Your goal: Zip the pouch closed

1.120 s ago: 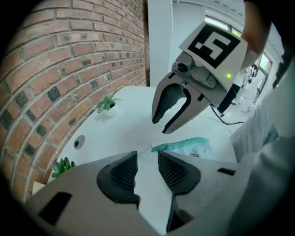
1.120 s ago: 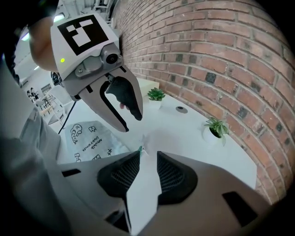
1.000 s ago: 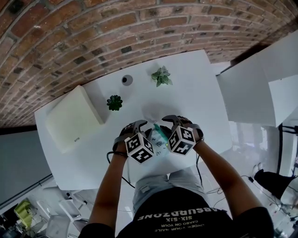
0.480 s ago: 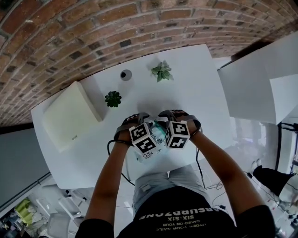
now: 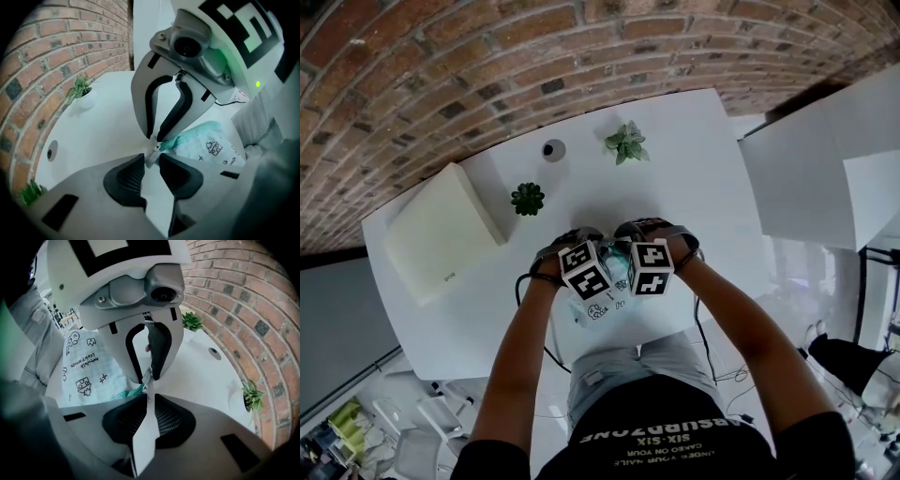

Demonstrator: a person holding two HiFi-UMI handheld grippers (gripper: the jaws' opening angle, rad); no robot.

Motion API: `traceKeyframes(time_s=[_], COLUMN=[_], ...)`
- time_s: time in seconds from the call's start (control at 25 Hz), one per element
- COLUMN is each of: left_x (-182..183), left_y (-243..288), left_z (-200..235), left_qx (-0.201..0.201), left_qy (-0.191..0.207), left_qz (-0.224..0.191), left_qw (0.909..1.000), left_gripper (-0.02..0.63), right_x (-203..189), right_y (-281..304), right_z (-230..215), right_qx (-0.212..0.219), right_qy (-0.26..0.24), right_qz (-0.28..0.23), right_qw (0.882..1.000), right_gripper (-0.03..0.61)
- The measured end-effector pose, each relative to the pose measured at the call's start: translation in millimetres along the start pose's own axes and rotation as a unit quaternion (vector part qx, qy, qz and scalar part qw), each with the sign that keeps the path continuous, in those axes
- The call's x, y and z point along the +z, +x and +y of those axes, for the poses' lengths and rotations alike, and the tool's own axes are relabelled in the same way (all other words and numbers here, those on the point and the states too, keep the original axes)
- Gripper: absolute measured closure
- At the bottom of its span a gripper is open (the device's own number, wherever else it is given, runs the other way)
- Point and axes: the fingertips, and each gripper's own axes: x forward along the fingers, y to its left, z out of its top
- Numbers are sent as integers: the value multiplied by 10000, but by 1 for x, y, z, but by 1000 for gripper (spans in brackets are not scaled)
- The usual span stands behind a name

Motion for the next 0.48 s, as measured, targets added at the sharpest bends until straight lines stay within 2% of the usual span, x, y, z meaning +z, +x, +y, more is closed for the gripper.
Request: traceKeyframes(time_s=[0.08,0.16,0.28,0.48], left_x=[-1,-3,-5,-4], left_y=[1,2,2,1], left_z=[2,8,16,14], left_qx=[-45,32,211,504], left_qy=[-197,-546,-1000,-993], left_qz=[-165,-334,-440,-391], left_qw=[9997,9979,9938,9930], left_gripper=[509,543,577,580], right_x=[-2,-3,-3,-2], right_y=[3,4,5,4], right_z=[2,3,3,2], right_qx=[-32,-68,-117,-89], right_qy=[-83,-142,-92,47], right_qz=[41,60,36,38], right_qw=[10000,9999,9999,9999], right_gripper=[546,571,572,573])
